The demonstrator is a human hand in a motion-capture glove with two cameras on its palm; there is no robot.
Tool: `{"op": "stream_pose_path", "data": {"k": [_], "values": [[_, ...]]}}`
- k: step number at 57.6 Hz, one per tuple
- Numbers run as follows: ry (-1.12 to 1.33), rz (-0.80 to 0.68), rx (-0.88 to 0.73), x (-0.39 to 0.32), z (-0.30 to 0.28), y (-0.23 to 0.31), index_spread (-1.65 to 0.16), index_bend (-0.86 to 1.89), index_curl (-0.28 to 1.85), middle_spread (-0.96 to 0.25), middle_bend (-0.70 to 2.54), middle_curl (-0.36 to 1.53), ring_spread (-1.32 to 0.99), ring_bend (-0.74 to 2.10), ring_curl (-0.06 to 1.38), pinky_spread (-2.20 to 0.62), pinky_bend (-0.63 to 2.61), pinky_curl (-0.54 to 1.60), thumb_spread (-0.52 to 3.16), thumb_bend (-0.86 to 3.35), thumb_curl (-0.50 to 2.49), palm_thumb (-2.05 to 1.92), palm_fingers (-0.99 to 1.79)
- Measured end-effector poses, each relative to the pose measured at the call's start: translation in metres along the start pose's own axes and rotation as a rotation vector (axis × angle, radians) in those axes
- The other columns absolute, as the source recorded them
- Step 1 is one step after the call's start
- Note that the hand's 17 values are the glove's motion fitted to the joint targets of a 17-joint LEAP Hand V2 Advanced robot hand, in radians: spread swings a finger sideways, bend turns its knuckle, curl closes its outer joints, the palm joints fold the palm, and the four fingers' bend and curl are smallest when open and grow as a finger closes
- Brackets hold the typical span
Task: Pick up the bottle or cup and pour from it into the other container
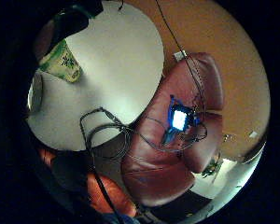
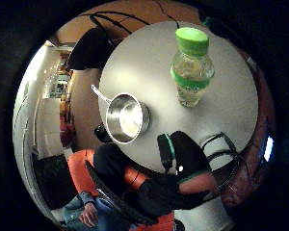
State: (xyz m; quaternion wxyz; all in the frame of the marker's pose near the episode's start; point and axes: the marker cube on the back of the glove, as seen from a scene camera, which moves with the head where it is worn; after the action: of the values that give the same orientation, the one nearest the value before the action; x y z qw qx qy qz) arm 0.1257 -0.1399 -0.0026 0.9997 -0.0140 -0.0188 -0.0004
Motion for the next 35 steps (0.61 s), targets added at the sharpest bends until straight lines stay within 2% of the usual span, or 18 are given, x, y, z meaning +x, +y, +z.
{"op": "stream_pose_path", "data": {"k": [15, 35], "values": [[-0.098, -0.055, -0.093, 0.017, 0.005, -0.018, -0.38, 0.08, 0.22, -0.07, 0.15, 0.3, -0.05, 0.28, 0.33, 0.22, 0.45, 0.4, 1.0, -0.04, 0.33, 0.57, 0.04], [-0.566, -0.196, -0.305, 0.024, 0.031, -0.051, -0.42, 0.12, 0.19, -0.12, 0.18, 0.29, -0.06, 0.3, 0.31, 0.22, 0.5, 0.38, 0.92, -0.04, 0.33, 0.54, -0.05]]}}
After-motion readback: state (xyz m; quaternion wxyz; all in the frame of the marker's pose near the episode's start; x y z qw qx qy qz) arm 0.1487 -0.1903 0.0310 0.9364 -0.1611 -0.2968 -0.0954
